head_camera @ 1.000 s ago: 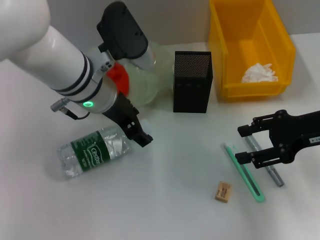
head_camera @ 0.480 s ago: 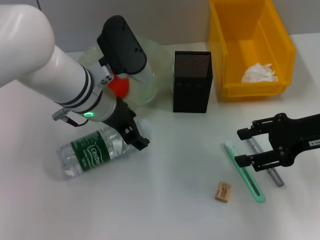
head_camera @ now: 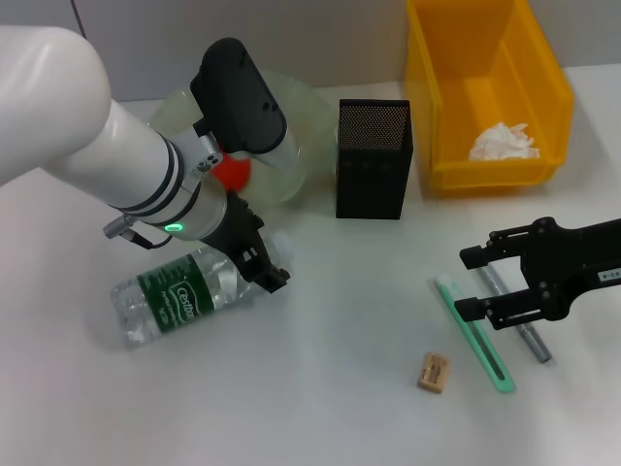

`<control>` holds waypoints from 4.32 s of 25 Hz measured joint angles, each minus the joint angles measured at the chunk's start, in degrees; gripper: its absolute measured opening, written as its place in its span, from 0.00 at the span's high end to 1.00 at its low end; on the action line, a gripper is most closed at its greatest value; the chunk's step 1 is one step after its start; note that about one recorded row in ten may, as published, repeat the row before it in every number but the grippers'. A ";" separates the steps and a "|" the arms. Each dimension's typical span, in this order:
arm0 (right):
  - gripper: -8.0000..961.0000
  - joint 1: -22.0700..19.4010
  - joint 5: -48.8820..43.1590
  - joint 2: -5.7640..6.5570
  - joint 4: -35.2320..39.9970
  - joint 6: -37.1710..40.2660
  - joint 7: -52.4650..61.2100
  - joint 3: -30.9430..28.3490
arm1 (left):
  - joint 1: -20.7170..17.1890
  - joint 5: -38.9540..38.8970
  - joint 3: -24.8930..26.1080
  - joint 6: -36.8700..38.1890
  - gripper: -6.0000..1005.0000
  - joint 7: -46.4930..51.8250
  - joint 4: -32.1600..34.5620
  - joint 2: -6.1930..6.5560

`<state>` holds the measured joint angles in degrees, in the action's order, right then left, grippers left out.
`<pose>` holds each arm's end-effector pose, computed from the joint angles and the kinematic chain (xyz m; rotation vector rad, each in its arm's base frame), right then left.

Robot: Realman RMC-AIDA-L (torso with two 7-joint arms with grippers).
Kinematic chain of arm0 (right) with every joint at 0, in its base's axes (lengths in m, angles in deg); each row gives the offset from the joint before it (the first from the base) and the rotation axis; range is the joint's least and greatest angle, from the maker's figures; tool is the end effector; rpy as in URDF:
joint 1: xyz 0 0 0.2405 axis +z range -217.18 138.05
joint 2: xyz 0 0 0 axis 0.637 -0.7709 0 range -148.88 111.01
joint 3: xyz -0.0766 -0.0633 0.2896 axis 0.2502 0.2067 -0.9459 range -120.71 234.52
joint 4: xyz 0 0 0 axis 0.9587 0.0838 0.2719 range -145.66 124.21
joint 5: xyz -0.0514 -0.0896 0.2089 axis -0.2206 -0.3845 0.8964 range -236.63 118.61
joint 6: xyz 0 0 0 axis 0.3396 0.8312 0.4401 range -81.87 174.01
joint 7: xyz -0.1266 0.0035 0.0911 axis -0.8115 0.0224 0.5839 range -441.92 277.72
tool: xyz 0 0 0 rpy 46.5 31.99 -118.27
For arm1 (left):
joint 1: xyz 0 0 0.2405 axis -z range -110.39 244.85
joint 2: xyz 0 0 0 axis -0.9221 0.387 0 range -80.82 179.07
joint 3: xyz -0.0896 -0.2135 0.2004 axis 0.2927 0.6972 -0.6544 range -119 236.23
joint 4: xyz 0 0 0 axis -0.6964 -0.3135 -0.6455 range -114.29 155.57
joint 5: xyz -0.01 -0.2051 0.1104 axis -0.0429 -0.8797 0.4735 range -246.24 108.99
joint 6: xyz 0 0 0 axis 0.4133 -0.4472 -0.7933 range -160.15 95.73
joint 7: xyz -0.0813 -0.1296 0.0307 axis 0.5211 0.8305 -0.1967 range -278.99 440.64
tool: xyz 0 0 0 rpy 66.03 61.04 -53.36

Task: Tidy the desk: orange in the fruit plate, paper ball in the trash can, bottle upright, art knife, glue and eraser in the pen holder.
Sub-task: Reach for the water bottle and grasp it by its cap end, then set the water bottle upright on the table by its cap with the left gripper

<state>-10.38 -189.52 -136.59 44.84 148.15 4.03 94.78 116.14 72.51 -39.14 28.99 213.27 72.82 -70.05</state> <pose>0.3163 0.3584 0.0212 -2.9050 0.5350 0.3045 -0.1731 0.4497 -0.1372 -2.7519 -0.2714 0.5314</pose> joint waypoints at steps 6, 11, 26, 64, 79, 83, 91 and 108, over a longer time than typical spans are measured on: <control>0.25 0.21 0.01 -0.03 -0.30 -0.11 0.00 0.00 | -0.05 0.04 -0.56 -1.35 0.19 -0.03 -0.08 0.00; 0.25 0.29 0.04 0.02 -0.40 -0.22 -0.11 -0.28 | -0.05 -0.04 -1.52 -2.21 0.19 -0.36 -0.51 0.00; 0.25 0.35 0.09 0.06 -0.58 -0.35 -0.32 -0.63 | -0.05 0.19 -3.59 -3.91 0.34 0.00 -0.75 0.01; 0.26 0.44 0.96 0.84 -2.08 -0.39 -0.04 -1.25 | 0.10 -4.52 12.36 8.92 0.55 -5.87 3.19 0.50; 0.26 0.87 1.45 1.72 -3.61 -0.39 0.00 -1.90 | -0.14 -9.12 25.17 17.67 0.56 -12.10 4.38 0.71; 0.26 0.97 1.48 1.75 -3.70 -0.39 0.00 -1.96 | -0.23 -9.30 28.17 19.58 0.56 -13.01 4.42 0.76; 0.26 1.03 1.49 1.99 -4.50 -0.80 0.00 -2.04 | -1.01 -10.78 31.51 21.61 0.56 -14.17 5.48 0.95; 0.27 1.77 1.49 2.18 -5.04 -1.28 0.08 -2.11 | -2.37 -11.31 37.94 25.06 0.56 -14.76 7.32 1.11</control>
<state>-8.61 -188.03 -134.41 39.81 146.86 4.12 92.67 113.78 61.19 -1.20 54.04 198.51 80.14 -68.94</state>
